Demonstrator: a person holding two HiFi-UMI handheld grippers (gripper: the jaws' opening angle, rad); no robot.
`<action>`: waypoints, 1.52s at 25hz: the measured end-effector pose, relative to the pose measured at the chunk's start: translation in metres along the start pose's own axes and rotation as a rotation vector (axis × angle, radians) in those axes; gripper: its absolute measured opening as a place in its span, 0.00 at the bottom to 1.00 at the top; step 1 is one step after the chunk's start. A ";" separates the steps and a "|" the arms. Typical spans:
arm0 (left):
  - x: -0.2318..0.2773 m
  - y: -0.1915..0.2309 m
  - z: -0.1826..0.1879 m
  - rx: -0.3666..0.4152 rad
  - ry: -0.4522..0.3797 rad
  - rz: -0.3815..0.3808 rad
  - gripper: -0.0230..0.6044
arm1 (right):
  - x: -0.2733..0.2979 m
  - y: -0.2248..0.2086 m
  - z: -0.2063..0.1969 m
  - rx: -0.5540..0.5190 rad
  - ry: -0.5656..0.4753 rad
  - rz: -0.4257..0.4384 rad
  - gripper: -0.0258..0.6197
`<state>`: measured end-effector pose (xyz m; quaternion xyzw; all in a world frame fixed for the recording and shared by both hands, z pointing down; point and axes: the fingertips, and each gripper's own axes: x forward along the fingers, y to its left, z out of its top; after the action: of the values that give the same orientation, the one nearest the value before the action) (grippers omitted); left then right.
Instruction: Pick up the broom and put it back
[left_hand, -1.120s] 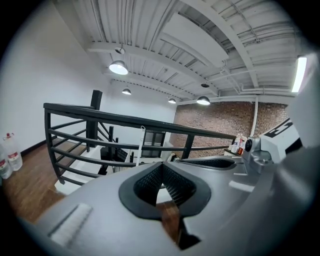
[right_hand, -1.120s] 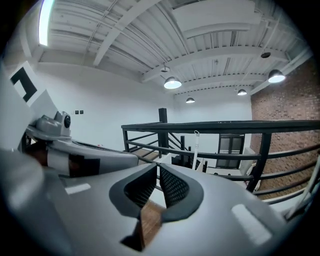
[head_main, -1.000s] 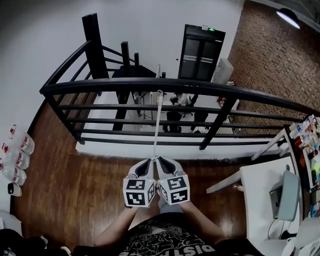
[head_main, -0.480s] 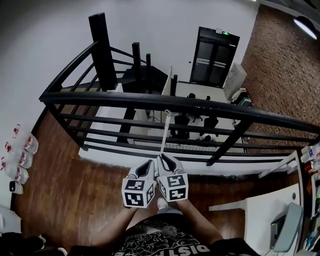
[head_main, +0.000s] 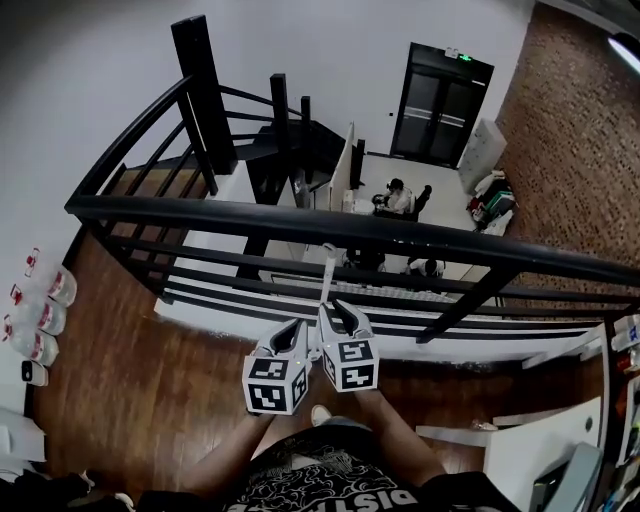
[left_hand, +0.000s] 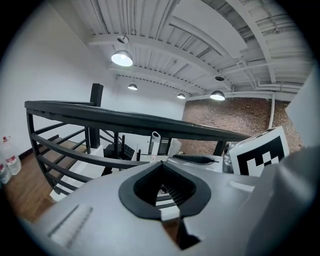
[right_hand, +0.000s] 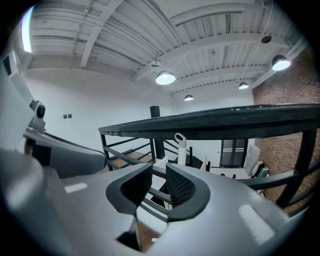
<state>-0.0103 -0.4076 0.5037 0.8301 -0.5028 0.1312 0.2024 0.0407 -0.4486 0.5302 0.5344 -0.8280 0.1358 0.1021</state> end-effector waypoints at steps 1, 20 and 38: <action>0.007 0.001 0.002 0.000 0.002 0.002 0.04 | 0.007 -0.006 -0.001 0.004 0.005 0.000 0.13; 0.069 0.041 0.018 -0.021 0.034 0.066 0.04 | 0.109 -0.063 -0.011 0.029 0.089 0.003 0.24; 0.076 0.060 0.019 -0.045 0.034 0.091 0.04 | 0.135 -0.075 -0.019 0.007 0.105 0.009 0.19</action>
<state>-0.0279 -0.5007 0.5316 0.7993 -0.5393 0.1428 0.2232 0.0546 -0.5877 0.5988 0.5232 -0.8234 0.1668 0.1429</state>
